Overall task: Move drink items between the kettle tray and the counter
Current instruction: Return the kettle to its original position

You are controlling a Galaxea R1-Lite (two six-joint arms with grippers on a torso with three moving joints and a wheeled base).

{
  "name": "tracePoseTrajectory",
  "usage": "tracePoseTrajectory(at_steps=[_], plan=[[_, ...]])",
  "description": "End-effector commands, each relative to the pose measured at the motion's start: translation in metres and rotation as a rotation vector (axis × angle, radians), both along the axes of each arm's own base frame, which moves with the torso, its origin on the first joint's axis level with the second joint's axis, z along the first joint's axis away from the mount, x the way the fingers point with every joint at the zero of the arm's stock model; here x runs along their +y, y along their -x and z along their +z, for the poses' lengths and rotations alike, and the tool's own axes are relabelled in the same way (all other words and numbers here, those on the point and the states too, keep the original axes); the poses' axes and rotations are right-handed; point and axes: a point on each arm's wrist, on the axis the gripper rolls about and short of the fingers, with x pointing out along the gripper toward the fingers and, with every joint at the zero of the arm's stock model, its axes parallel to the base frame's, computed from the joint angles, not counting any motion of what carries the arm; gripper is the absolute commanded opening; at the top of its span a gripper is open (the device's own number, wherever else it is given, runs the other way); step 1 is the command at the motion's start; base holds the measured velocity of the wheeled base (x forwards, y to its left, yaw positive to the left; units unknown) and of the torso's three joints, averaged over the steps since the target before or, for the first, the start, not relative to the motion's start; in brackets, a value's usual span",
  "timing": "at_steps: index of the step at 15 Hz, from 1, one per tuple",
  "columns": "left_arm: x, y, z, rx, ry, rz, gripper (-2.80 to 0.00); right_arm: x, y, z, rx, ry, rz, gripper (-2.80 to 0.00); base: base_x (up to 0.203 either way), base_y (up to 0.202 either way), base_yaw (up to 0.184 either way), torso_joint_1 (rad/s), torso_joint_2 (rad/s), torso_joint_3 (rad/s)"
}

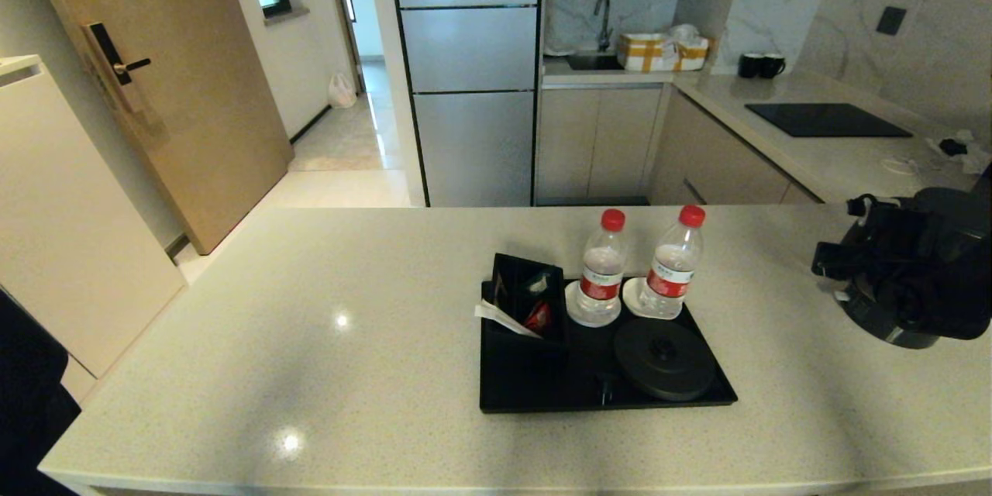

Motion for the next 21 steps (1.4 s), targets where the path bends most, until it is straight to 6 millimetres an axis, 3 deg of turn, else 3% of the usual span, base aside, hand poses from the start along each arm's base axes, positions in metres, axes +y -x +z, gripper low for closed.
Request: tracePoseTrajectory(at_steps=[1,5,14,17,21], plan=[[0.0,0.0,0.0,0.0,0.0,0.001,-2.8,0.011,0.024,0.031,-0.035,0.009,0.028,-2.8,0.0,0.0,0.0,0.0,0.0,0.0],[0.0,0.0,0.0,0.0,0.0,0.0,-2.8,0.04,0.057,0.052,-0.043,0.037,0.091,-2.8,0.0,0.0,0.0,0.0,0.0,0.0],[0.0,0.0,0.0,0.0,0.0,0.0,-2.8,0.078,0.098,0.056,-0.07,0.19,0.135,-2.8,0.0,0.0,0.0,0.0,0.0,0.0],[0.0,0.0,0.0,0.0,0.0,0.0,-2.8,0.104,0.114,0.068,-0.092,0.199,0.189,-2.8,0.0,0.0,0.0,0.0,0.0,0.0],[0.0,0.0,0.0,0.0,0.0,0.0,-2.8,0.162,0.139,0.079,-0.112,0.217,0.285,-2.8,0.0,0.0,0.0,0.0,0.0,0.0]])
